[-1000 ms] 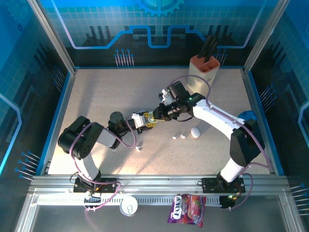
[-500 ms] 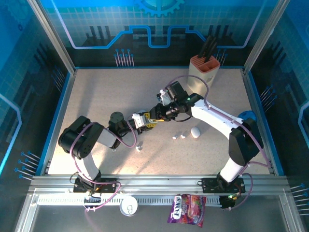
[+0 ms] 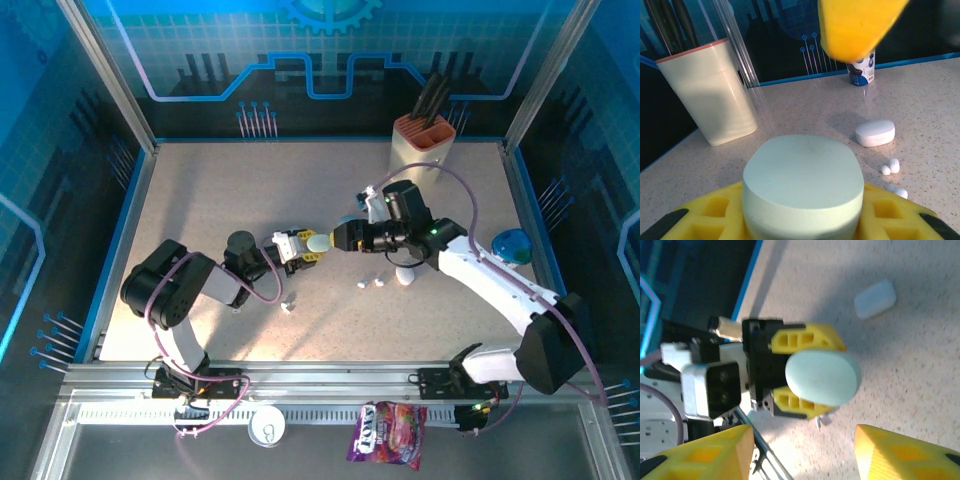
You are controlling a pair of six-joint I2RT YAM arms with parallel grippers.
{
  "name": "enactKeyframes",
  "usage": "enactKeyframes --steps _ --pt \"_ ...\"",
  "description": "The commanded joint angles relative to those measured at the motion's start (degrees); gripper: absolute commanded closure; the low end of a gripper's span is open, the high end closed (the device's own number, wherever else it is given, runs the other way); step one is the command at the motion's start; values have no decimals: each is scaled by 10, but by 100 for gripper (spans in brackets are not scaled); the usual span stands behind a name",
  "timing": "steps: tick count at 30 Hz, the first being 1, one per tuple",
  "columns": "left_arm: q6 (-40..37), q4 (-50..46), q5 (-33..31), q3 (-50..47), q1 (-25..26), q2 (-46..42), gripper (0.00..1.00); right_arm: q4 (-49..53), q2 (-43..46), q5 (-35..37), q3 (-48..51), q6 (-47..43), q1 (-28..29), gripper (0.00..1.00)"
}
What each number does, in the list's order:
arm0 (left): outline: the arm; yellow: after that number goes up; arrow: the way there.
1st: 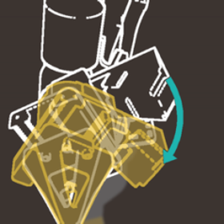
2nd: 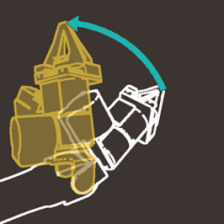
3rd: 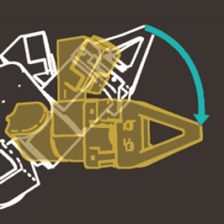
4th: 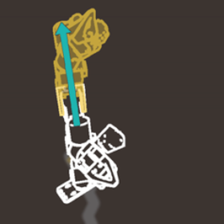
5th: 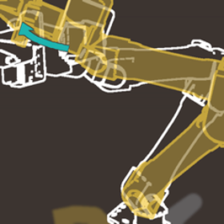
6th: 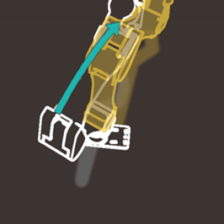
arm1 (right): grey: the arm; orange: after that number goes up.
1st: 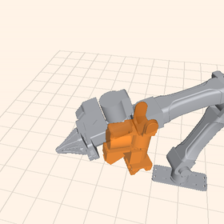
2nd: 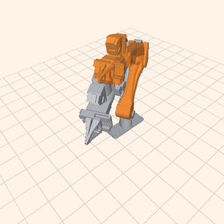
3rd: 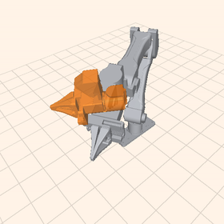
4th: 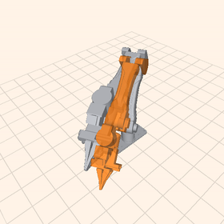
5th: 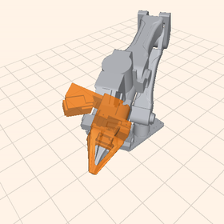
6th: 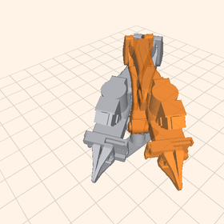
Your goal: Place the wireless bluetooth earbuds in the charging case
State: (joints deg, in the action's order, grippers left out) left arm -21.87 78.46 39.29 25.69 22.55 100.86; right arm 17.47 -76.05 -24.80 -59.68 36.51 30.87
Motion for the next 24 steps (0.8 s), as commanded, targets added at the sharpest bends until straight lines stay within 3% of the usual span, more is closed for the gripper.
enactKeyframes --steps 1,5,9,13,20,24 --pt "26 19 13 9 -2 -18 81 -31 -3 14 -16 -4 -9 44" --pt "80 19 2 12 -2 -33 81 -24 -37 12 -42 -12 -9 41" --pt "158 18 -22 16 -2 -50 81 -71 -61 -18 -31 32 -11 30" --pt "221 19 -29 25 -2 -57 82 -142 -81 -70 -10 94 -12 26" --pt "262 19 -49 40 0 -58 82 -208 -117 -128 10 175 -12 30" --pt "269 19 -51 49 0 -53 81 -268 -130 -151 26 217 -13 39"
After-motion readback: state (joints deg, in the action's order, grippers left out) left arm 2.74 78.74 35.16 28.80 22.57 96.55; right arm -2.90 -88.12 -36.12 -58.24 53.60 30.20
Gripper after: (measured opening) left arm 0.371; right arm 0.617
